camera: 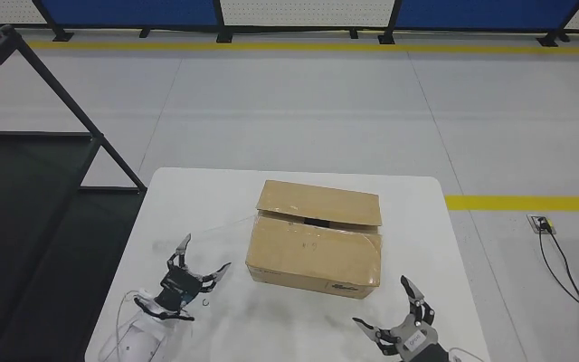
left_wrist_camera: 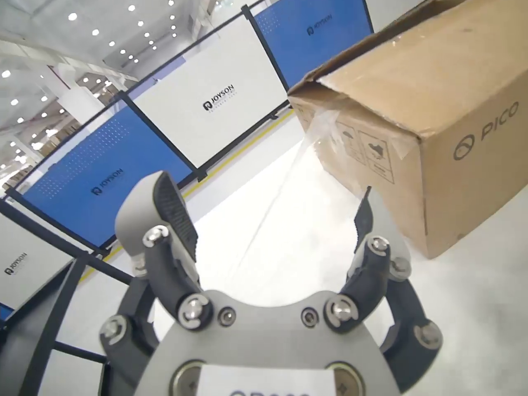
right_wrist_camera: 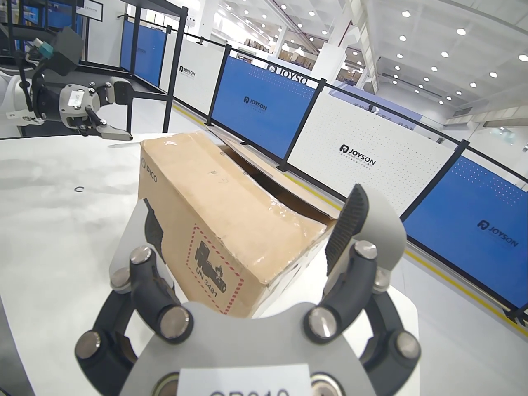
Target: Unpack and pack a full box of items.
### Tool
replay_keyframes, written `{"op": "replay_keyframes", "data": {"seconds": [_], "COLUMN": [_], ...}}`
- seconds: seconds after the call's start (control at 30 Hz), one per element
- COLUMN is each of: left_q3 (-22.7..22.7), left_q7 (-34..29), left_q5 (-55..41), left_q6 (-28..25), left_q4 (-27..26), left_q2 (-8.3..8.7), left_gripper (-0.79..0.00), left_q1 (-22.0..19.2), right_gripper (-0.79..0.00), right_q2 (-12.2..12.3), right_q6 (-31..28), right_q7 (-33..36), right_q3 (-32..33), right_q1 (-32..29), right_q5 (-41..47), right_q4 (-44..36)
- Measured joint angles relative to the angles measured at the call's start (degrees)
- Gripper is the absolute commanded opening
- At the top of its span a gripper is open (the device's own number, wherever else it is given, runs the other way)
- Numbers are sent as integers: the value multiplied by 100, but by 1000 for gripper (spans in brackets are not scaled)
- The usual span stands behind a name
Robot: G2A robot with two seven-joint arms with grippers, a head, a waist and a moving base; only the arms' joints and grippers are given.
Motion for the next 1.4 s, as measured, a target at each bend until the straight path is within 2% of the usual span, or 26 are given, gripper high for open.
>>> {"op": "replay_keyframes", "data": {"seconds": [0.33,0.8,1.1,1.2,1.3,1.4], "left_q3": [543,724,550,350,72,-206], "left_q7": [-260,-251,-157,-99,-53,112], "left_q5": [-456,-451,-546,-729,-797,-757], "left_q6": [298,371,473,443,129,46], "left_q4": [348,415,193,-3,-199,-359], "left_q2": [-89,-81,-36,-7,55,111], "left_gripper": [0,0,0,0,0,0], "left_q1": [-410,-496,-315,-169,-5,183], "right_gripper": [0,0,0,0,0,0], "right_q2": [18,39,67,67,67,68], "right_q6": [-51,-85,-385,-377,-376,-412], "right_q7": [-2,-66,204,197,196,215], "right_q3": [65,116,122,122,122,101], "right_q1": [53,80,131,131,130,132], "right_q5": [38,76,-12,-11,-10,27], "right_q4": [183,257,242,243,244,232]}}
